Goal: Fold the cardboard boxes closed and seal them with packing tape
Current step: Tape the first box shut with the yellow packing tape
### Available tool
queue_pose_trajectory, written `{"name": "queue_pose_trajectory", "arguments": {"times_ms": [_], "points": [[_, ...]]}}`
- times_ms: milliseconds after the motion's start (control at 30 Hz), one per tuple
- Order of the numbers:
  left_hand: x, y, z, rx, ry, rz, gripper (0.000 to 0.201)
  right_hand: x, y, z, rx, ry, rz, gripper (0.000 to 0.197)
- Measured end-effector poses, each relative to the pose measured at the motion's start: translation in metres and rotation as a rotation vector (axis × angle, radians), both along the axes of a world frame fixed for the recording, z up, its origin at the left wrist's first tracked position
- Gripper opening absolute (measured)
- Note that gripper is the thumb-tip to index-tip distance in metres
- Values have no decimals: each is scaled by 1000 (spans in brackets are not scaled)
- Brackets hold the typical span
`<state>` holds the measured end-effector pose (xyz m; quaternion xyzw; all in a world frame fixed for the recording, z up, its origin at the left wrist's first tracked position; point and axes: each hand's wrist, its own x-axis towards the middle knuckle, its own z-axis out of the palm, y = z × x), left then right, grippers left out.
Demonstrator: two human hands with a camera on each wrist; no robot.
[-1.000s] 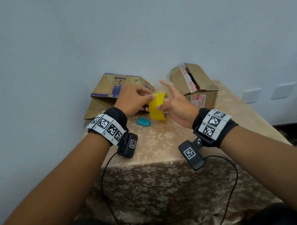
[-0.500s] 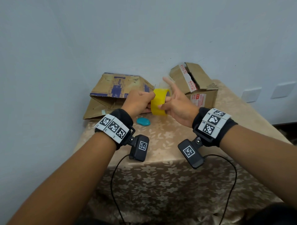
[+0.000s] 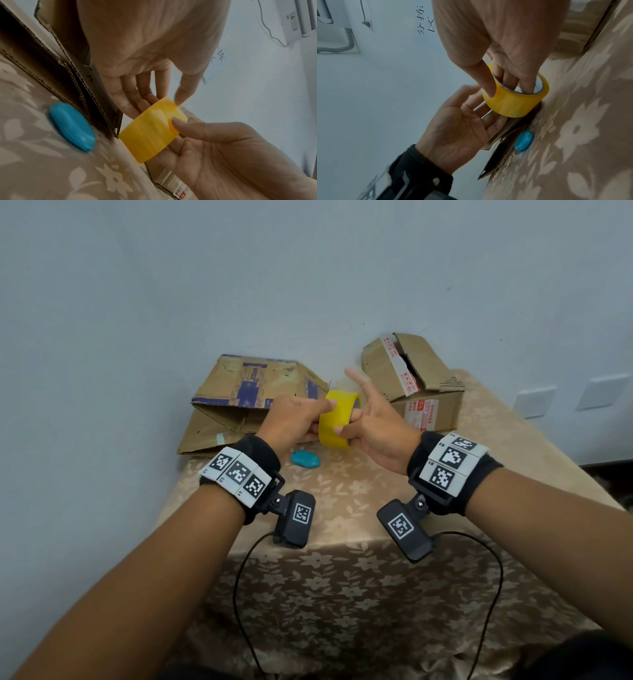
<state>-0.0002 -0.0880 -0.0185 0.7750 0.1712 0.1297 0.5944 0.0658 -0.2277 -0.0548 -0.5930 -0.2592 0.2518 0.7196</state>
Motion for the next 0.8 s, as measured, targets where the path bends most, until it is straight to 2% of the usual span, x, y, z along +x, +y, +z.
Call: {"name": "queue_pose_trajectory", "arguments": {"times_ms": [167, 267, 433, 533, 600, 667, 733, 800], "points": [[1, 0, -2, 33, 19, -27, 21, 3, 1, -2, 46, 12, -13, 105], [2, 0, -4, 15, 23, -44, 14, 7, 3, -5, 38, 3, -32, 108], [3, 0, -6, -6, 29, -35, 30, 8, 1, -7, 38, -25, -23, 109], [3, -2, -8, 25, 28, -39, 32, 9, 1, -10, 48, -11, -6, 110], [3, -3, -11, 51, 24, -63, 29, 11, 2, -11, 31, -9, -11, 111], [1, -4, -12, 112, 0, -52, 17, 13, 3, -12, 10, -18, -13, 113], [0, -2, -12, 160, -25, -16, 26, 12, 3, -12, 6, -33, -3, 112], [-1, 0, -9, 102, -4, -31, 22, 12, 4, -12, -6, -46, -8, 110]]}}
